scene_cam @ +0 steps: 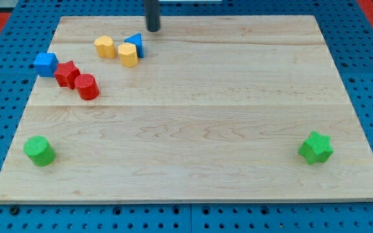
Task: Keep yellow hexagon on right side of green circle
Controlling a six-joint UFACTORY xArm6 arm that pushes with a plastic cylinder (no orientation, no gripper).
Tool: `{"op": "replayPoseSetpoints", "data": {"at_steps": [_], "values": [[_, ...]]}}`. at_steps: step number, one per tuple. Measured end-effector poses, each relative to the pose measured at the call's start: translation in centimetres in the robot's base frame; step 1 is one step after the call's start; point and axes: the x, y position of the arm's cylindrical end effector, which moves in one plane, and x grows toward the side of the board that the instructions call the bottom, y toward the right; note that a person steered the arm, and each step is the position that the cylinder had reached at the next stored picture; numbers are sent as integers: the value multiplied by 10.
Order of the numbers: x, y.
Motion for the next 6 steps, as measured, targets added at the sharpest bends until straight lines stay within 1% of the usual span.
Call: {"op": "replayPoseSetpoints", "data": {"at_steps": [1,2,3,4,5,6], "values": [[25,-12],[84,17],[110,79],[119,104],[64,101],[50,3]]}}
